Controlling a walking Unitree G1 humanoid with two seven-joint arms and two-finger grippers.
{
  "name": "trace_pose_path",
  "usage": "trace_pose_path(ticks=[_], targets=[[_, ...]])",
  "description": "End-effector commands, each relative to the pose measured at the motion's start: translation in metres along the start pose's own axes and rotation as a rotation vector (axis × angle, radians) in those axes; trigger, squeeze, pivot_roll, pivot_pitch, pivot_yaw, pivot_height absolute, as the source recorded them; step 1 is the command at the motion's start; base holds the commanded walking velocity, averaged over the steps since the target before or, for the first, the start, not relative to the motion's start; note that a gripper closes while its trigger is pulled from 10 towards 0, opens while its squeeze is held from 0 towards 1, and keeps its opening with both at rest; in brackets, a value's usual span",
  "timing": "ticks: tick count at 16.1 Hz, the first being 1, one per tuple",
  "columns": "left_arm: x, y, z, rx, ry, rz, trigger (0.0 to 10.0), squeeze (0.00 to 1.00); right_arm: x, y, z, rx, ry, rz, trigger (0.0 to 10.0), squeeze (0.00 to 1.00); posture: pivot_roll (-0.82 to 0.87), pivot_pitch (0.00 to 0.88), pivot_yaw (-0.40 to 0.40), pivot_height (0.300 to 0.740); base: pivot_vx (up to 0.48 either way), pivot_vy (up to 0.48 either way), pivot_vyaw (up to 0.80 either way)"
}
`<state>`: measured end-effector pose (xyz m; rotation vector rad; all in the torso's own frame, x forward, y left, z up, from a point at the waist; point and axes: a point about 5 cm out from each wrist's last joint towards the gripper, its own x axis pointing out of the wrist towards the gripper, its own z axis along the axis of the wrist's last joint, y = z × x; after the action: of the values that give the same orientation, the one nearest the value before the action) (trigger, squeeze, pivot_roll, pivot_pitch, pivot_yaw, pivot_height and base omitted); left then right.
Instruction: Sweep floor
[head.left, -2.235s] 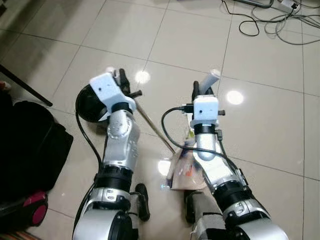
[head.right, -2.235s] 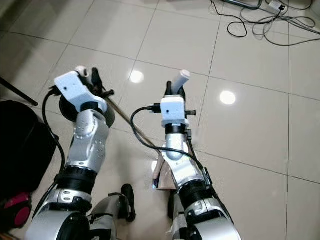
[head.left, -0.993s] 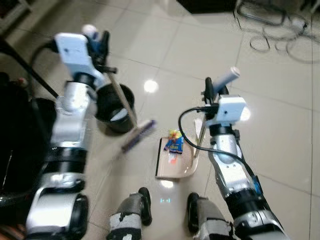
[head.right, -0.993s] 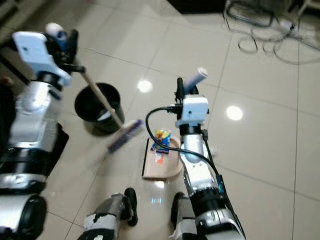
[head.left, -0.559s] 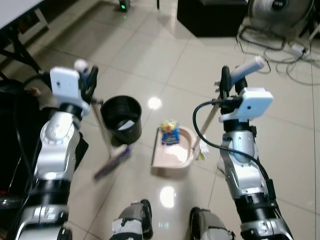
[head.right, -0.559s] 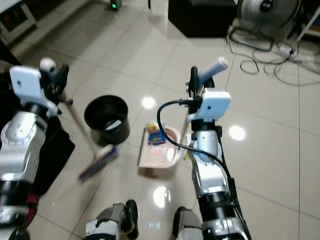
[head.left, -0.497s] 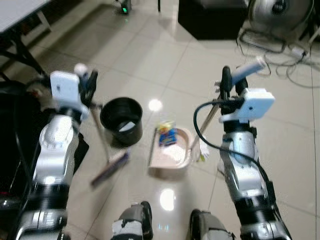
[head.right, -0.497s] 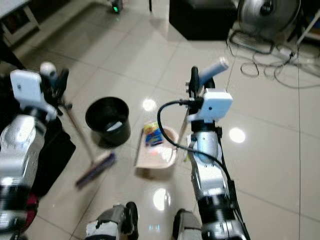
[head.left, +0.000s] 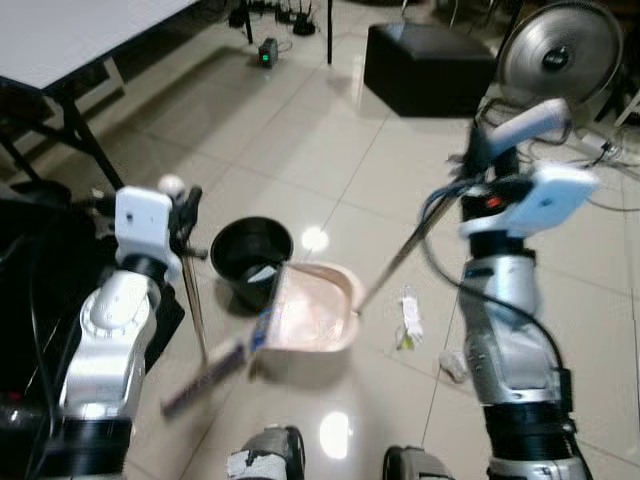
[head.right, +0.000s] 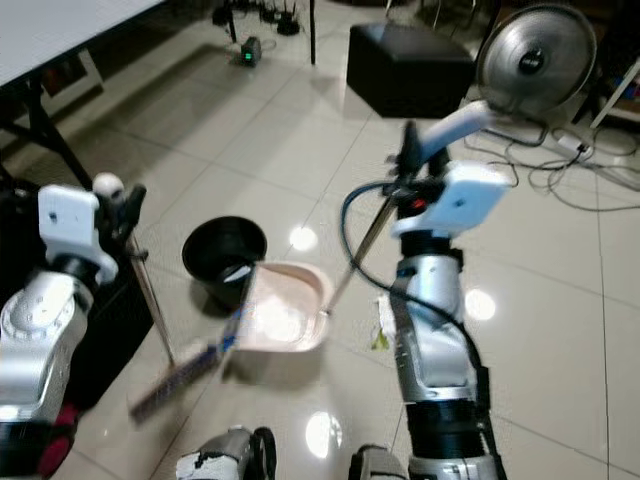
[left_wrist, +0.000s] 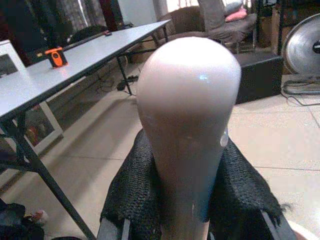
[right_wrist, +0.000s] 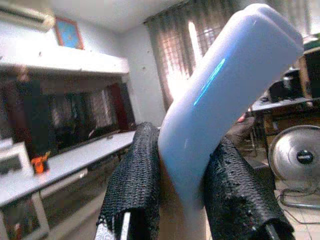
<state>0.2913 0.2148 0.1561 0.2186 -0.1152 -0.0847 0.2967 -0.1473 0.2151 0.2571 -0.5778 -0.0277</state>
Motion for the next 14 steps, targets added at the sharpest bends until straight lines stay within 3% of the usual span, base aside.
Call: trace_pose_path(ticks=[1, 4, 9, 11, 14], targets=[[-0.001, 0.003, 0.008, 0.028, -0.026, 0.022, 10.0, 0.00, 0.007, -0.003, 0.017, 0.021, -0.061, -0.023, 10.0, 0.00, 0.04, 0.062, 0.059, 0.740, 0.000, 0.000, 0.00], [0.001, 0.004, 0.007, 0.040, -0.008, 0.049, 10.0, 0.00, 0.004, -0.013, 0.013, -0.135, 0.013, -0.025, 10.0, 0.00, 0.03, 0.065, 0.057, 0.740, 0.000, 0.000, 0.00], [-0.005, 0.002, 0.002, 0.056, 0.035, 0.046, 10.0, 0.00, -0.004, -0.013, 0.007, -0.249, 0.140, 0.067, 10.0, 0.00, 0.03, 0.066, 0.055, 0.740, 0.000, 0.000, 0.00], [0.000, -0.019, 0.003, 0.001, 0.020, 0.010, 10.0, 0.00, -0.015, -0.013, -0.011, -0.333, 0.215, 0.118, 10.0, 0.00, 0.03, 0.068, 0.058, 0.740, 0.000, 0.000, 0.00], [0.009, -0.034, 0.006, -0.042, -0.003, -0.006, 10.0, 0.00, -0.018, -0.009, -0.026, -0.433, 0.246, 0.180, 10.0, 0.00, 0.03, 0.094, 0.059, 0.740, 0.000, 0.000, 0.00]])
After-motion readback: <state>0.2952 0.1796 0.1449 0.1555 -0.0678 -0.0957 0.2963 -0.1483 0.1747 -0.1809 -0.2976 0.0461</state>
